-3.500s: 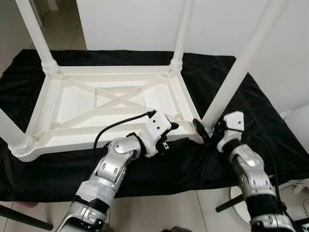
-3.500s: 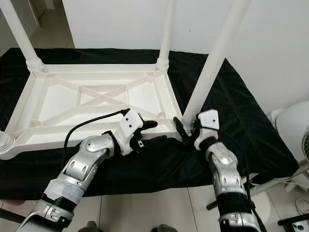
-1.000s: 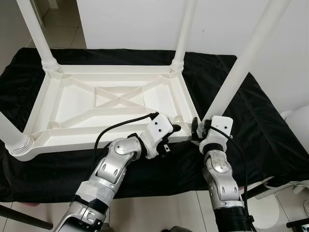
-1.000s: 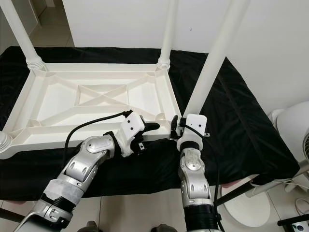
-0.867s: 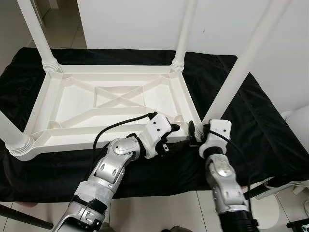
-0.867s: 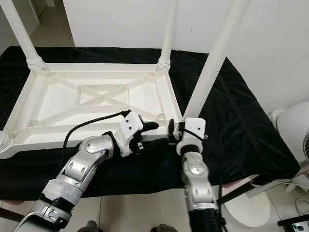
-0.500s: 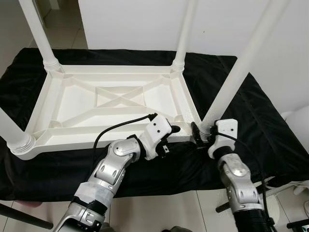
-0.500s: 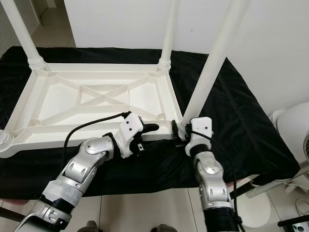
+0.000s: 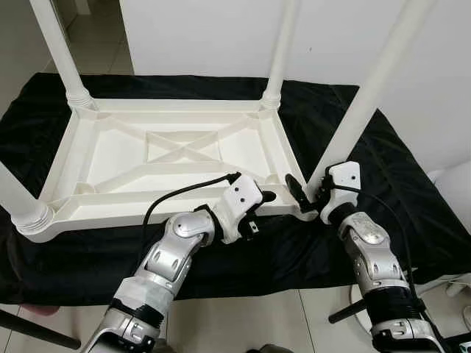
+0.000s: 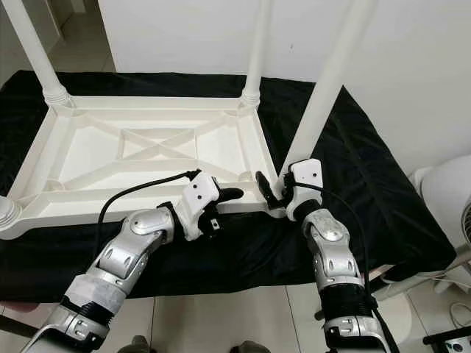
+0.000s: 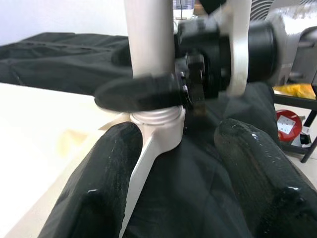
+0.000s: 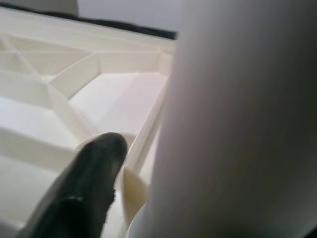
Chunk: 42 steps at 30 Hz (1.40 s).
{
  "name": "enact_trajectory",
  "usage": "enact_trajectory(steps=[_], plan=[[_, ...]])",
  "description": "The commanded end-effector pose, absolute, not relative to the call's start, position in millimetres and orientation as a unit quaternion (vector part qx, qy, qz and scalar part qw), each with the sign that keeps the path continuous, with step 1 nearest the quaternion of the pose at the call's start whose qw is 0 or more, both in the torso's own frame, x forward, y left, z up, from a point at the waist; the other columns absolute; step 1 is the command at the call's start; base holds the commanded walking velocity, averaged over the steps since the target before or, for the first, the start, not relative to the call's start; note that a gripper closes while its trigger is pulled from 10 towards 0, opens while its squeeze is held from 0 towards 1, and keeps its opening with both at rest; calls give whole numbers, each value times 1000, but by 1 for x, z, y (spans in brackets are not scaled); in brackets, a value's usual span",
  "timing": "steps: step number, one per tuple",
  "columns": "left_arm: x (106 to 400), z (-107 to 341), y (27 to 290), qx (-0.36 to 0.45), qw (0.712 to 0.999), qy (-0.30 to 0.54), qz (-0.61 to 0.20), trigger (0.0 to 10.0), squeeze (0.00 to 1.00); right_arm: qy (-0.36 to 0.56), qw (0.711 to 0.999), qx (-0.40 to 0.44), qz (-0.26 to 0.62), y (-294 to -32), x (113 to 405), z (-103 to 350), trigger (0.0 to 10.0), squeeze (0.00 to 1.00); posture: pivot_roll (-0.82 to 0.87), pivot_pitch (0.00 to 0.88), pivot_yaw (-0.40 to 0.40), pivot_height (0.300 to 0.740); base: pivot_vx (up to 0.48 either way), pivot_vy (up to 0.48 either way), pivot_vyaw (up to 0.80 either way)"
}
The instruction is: Building children table
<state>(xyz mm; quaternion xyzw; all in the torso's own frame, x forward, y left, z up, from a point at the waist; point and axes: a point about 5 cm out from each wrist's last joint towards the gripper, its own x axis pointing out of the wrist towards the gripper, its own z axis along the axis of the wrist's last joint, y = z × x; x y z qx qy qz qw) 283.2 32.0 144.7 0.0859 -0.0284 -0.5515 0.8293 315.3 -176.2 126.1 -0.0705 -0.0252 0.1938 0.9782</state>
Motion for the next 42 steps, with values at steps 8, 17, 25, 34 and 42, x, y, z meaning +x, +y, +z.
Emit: enact_trajectory(steps=[8, 17, 25, 34, 42], plan=[[281, 146, 28, 91, 827, -33, -555, 10000, 0, -8, 973, -69, 221, -181, 312, 117, 0, 0, 38, 0, -62, 740, 0, 0, 0], [281, 146, 27, 91, 826, -33, -555, 10000, 0, -5, 981, -52, 185, -186, 311, 112, 10000, 0, 32, 0, -55, 740, 0, 0, 0], [281, 147, 28, 91, 828, -32, -553, 10000, 0, 3, 996, -32, 79, -175, 310, 108, 10000, 0, 31, 0, -60, 740, 0, 0, 0], [281, 146, 28, 90, 829, -31, -551, 10000, 0, 16, 999, 12, -49, -158, 306, 110, 10000, 0, 27, 0, -61, 740, 0, 0, 0], [280, 145, 28, 89, 829, -30, -551, 10000, 0, 16, 995, 41, -95, -127, 304, 117, 10000, 0, 27, 0, -60, 740, 0, 0, 0]])
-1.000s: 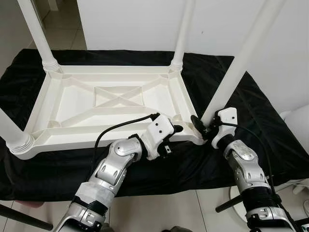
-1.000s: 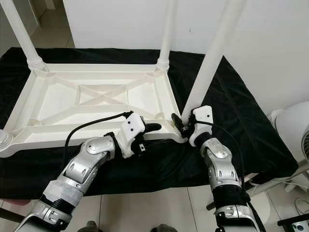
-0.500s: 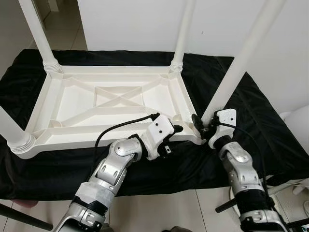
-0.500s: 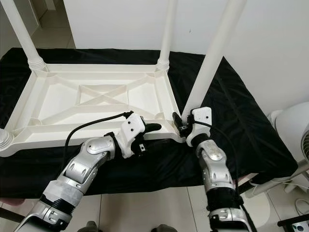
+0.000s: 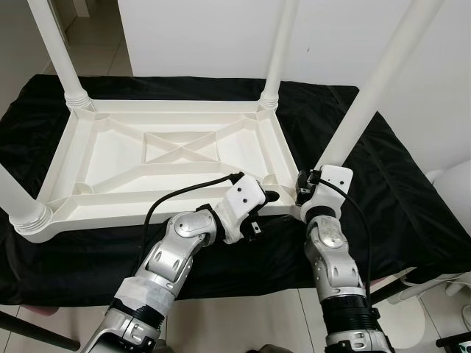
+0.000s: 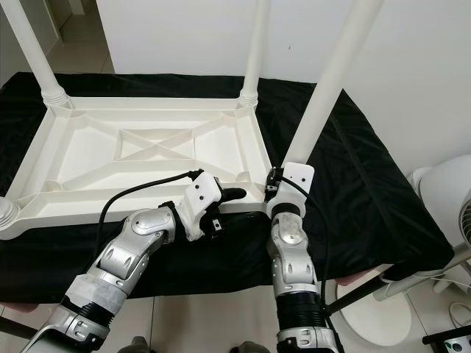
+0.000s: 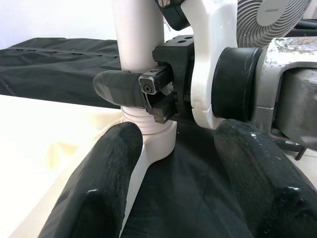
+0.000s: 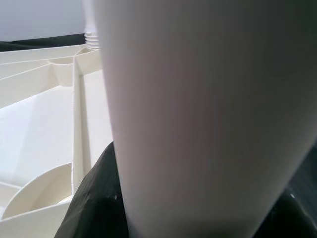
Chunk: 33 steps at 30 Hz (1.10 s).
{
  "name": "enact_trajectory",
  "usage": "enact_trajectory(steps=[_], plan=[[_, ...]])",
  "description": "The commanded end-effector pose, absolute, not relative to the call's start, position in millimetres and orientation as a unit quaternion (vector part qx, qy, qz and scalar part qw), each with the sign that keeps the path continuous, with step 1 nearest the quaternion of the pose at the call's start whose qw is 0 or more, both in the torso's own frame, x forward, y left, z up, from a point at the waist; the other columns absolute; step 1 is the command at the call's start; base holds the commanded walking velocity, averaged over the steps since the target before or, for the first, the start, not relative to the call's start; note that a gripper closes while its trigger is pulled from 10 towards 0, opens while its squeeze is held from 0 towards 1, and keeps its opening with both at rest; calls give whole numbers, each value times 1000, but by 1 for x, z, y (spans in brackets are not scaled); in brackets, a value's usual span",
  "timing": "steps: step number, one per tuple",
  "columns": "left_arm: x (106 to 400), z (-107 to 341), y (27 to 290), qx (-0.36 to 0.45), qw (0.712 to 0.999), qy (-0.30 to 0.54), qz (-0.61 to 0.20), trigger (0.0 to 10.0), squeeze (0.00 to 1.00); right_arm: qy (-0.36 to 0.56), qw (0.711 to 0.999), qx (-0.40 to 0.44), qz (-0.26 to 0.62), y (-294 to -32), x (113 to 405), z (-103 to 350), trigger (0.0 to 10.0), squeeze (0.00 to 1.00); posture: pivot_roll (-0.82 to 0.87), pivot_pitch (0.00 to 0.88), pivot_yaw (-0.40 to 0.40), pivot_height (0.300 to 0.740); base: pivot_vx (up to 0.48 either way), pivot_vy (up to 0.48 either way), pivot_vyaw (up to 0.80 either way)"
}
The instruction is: Building children table
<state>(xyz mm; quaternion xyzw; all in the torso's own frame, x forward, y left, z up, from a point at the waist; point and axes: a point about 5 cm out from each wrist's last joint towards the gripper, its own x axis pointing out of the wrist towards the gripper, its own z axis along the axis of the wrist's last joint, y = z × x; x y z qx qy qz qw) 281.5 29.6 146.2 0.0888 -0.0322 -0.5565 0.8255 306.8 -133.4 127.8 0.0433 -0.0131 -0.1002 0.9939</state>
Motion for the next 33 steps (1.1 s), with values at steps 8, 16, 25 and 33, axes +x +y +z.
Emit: enact_trajectory(steps=[8, 16, 25, 33], plan=[[280, 145, 28, 89, 830, -29, -550, 10000, 0, 14, 995, 37, -88, -127, 304, 121, 10000, 0, 31, 0, -66, 740, 0, 0, 0], [280, 144, 29, 88, 834, -29, -544, 10000, 0, 16, 995, 35, -92, -140, 300, 118, 10000, 1000, 36, 0, -74, 740, 0, 0, 0], [281, 145, 28, 85, 837, -29, -540, 10000, 0, 13, 998, 25, -54, -161, 301, 119, 10000, 145, 31, 0, -71, 740, 0, 0, 0], [281, 144, 27, 88, 832, -30, -546, 10000, 0, -13, 999, -13, 37, -173, 307, 128, 10000, 0, 31, 0, -72, 740, 0, 0, 0]])
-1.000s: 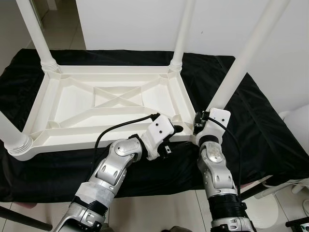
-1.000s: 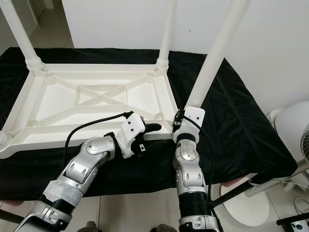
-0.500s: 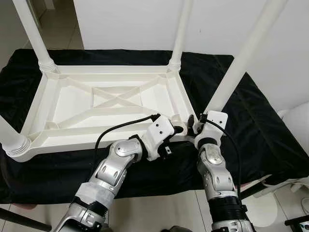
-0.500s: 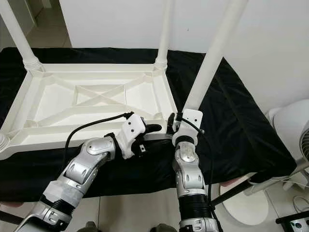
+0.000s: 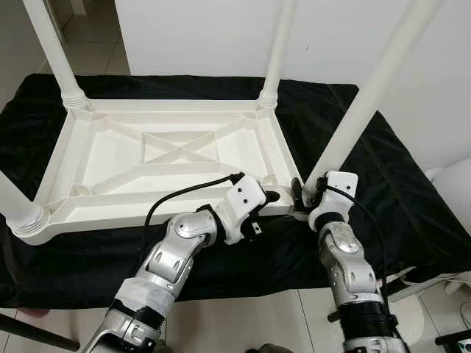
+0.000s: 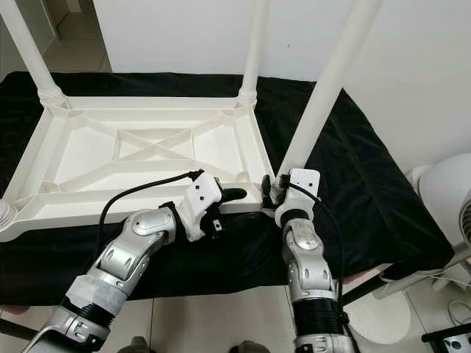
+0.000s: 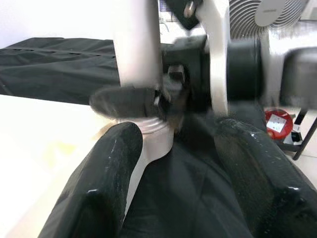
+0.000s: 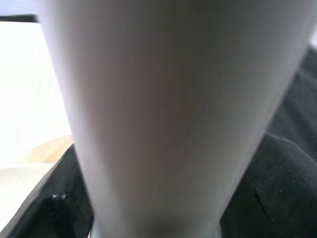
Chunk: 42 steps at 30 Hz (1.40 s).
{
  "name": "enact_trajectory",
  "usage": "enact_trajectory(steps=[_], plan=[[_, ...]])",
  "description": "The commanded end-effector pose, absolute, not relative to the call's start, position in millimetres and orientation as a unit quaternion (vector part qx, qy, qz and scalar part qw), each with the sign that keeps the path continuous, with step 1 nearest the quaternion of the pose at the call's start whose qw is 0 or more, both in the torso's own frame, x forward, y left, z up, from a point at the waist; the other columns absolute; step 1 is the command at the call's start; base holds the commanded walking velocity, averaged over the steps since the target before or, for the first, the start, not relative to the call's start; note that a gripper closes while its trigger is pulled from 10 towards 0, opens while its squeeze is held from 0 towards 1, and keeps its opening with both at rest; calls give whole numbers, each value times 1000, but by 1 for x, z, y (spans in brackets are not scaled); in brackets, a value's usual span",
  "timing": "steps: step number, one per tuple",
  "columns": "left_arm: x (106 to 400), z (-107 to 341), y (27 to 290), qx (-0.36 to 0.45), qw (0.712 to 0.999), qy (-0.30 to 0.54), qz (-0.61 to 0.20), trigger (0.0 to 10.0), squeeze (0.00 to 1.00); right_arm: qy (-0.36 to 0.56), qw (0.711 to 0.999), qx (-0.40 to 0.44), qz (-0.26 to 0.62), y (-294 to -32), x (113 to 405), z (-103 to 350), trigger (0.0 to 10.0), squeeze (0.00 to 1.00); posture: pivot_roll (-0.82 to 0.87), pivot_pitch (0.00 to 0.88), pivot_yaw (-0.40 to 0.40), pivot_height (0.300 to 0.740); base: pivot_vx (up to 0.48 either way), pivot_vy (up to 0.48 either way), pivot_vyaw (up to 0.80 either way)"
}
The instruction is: Building children table
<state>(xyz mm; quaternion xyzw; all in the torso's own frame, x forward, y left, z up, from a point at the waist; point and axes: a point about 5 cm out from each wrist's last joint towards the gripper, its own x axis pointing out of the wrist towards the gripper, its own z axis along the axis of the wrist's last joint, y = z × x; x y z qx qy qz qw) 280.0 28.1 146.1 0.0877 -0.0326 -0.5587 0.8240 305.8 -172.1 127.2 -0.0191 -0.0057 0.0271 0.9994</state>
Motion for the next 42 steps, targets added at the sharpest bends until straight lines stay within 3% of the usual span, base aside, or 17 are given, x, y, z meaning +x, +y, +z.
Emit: enact_trajectory(steps=[1, 10, 11, 14, 15, 17, 18, 28, 29, 42], plan=[[281, 145, 27, 89, 832, -31, -547, 10000, 0, -19, 997, -29, 66, -174, 308, 130, 10000, 0, 33, 0, -72, 740, 0, 0, 0], [283, 146, 26, 90, 831, -34, -547, 10000, 0, -24, 980, -79, 179, -178, 317, 135, 10000, 0, 31, 0, -70, 740, 0, 0, 0], [283, 147, 25, 89, 831, -36, -547, 10000, 0, -21, 976, -86, 198, -177, 319, 136, 8667, 0, 31, 0, -69, 740, 0, 0, 0], [283, 148, 25, 89, 831, -36, -547, 10000, 0, -18, 973, -91, 210, -177, 321, 136, 8667, 0, 32, 0, -69, 740, 0, 0, 0], [283, 148, 25, 89, 832, -37, -547, 10000, 0, -9, 969, -92, 228, -178, 321, 133, 549, 0, 37, 0, -71, 740, 0, 0, 0], [283, 148, 25, 89, 832, -38, -546, 10000, 0, 2, 965, -92, 246, -180, 321, 130, 549, 0, 37, 0, -71, 740, 0, 0, 0], [283, 148, 25, 89, 833, -38, -545, 10000, 0, 9, 964, -92, 251, -182, 320, 126, 0, 0, 41, 0, -74, 740, 0, 0, 0], [285, 150, 27, 89, 836, -40, -540, 10000, 0, 29, 965, -64, 253, -188, 315, 114, 0, 0, 37, 0, -72, 740, 0, 0, 0], [285, 150, 26, 89, 836, -40, -540, 10000, 0, 28, 968, -57, 243, -189, 315, 115, 10000, 0, 33, 0, -68, 740, 0, 0, 0], [285, 150, 26, 88, 834, -38, -543, 10000, 0, 10, 990, -31, 136, -191, 316, 117, 10000, 0, 21, 0, -66, 740, 0, 0, 0]])
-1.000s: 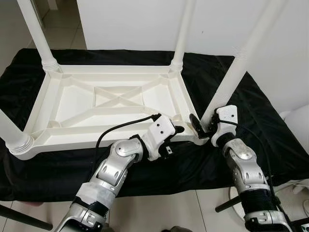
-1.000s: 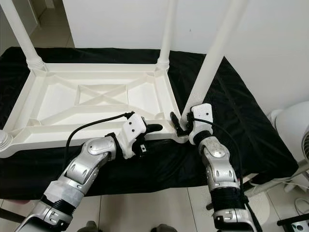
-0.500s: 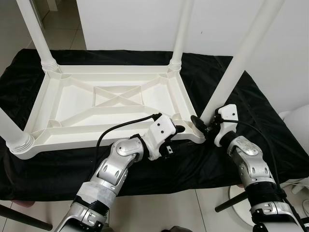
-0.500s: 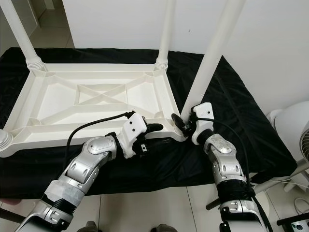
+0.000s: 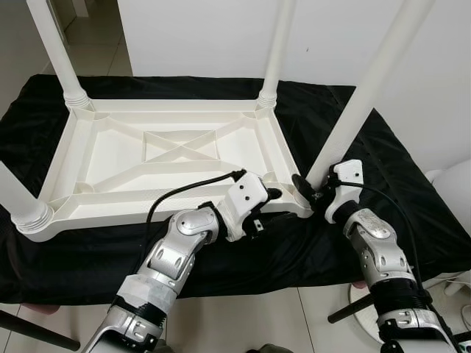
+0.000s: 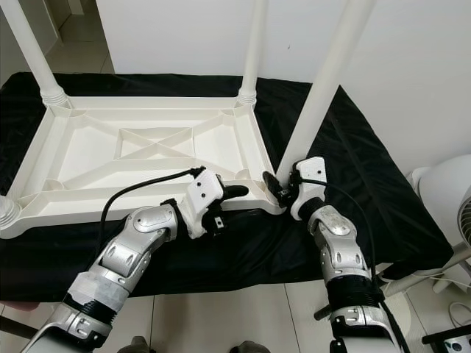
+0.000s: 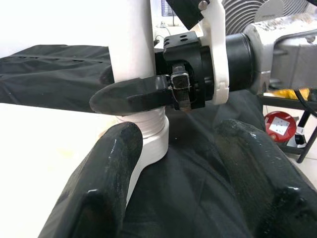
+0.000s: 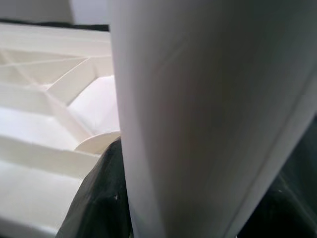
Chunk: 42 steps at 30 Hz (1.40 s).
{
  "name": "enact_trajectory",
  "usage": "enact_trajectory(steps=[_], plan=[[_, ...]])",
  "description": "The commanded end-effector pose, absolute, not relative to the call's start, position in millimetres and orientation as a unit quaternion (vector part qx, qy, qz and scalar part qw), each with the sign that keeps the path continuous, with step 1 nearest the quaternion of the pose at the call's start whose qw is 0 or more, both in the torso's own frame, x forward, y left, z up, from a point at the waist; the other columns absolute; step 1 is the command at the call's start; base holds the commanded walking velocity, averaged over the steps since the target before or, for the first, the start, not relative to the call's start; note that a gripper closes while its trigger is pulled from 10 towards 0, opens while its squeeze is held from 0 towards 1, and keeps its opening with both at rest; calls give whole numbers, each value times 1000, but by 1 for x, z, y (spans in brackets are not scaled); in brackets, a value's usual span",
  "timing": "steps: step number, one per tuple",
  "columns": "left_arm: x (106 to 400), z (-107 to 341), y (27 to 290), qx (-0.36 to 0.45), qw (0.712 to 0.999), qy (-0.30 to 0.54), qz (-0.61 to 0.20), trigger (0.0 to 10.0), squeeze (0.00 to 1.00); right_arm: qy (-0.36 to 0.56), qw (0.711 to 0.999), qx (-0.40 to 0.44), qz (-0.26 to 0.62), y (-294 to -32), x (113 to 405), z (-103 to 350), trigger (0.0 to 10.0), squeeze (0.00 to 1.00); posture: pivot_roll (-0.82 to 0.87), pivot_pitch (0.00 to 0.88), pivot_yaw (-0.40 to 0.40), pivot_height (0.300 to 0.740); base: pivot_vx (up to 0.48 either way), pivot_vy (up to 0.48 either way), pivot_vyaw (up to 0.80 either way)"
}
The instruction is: Building children table
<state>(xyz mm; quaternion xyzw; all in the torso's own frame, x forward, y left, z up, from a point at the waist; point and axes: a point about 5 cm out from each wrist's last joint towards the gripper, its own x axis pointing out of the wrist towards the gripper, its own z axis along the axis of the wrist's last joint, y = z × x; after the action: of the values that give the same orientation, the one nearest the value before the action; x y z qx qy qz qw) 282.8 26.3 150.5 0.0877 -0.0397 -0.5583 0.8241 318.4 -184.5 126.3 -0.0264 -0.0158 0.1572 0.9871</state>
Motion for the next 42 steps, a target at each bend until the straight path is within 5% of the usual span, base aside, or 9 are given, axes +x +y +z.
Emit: enact_trajectory(steps=[1, 18, 27, 28, 42], plan=[[285, 150, 26, 88, 834, -38, -543, 10000, 0, 10, 990, -31, 136, -191, 316, 117, 10000, 0, 21, 0, -66, 740, 0, 0, 0], [284, 149, 22, 84, 831, -36, -549, 10000, 0, 20, 990, 37, -134, -150, 300, 120, 10000, 0, 1, 0, -60, 740, 0, 0, 0], [283, 148, 22, 84, 829, -35, -551, 10000, 0, 4, 992, 49, -114, -138, 299, 127, 10000, 0, -1, 5, -60, 740, 0, 0, 0], [282, 147, 23, 85, 829, -34, -551, 10000, 0, -1, 993, 49, -112, -139, 298, 128, 10000, 976, 2, 5, -62, 740, 0, 0, 0], [281, 147, 24, 84, 831, -33, -549, 10000, 0, -14, 999, 39, -30, -162, 290, 119, 10000, 1000, 10, 0, -66, 740, 0, 0, 0]])
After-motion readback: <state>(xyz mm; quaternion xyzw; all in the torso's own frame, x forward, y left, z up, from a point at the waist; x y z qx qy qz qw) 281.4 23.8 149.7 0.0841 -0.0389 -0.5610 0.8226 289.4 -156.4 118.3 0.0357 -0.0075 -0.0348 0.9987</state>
